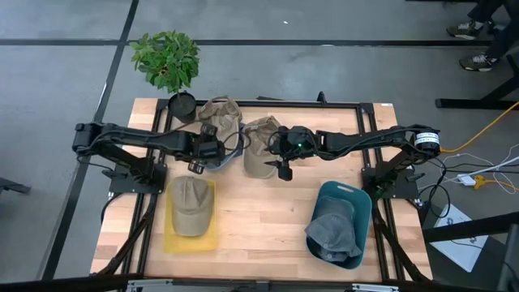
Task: Pick & Place hat
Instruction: Put the left brown cap into the yellow bin
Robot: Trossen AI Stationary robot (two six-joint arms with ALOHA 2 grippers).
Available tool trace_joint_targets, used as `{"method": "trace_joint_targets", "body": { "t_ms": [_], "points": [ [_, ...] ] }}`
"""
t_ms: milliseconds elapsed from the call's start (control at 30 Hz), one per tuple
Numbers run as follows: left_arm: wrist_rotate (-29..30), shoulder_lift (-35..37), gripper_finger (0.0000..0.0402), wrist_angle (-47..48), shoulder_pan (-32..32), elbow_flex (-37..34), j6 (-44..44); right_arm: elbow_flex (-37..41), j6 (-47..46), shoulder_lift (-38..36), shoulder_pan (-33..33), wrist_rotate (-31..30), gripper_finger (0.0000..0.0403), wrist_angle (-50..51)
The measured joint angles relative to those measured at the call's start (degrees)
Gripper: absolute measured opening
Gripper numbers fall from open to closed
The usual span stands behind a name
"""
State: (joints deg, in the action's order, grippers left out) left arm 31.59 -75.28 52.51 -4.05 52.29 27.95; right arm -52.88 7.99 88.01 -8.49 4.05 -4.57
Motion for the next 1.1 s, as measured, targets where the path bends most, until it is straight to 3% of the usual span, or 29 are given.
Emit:
{"method": "trace_joint_targets", "body": {
  "t_ms": [333, 667, 1100],
  "points": [
    [0.5, -8.9, 0.0191, 0.5, 0.0, -2.2, 7.6, 0.0, 0.0, 0.0, 0.0, 0.0, 0.0236, 1.5],
    [8.2, -12.9, 0.0159, -1.8, -2.1, -6.6, 8.0, 0.0, 0.0, 0.0, 0.0, 0.0, 0.0236, 1.5],
    [10.7, -9.4, 0.0013, -9.5, -0.4, -7.0, 5.3, 0.0, -0.2, 0.0, 0.0, 0.0, 0.0236, 1.5]
  ]
}}
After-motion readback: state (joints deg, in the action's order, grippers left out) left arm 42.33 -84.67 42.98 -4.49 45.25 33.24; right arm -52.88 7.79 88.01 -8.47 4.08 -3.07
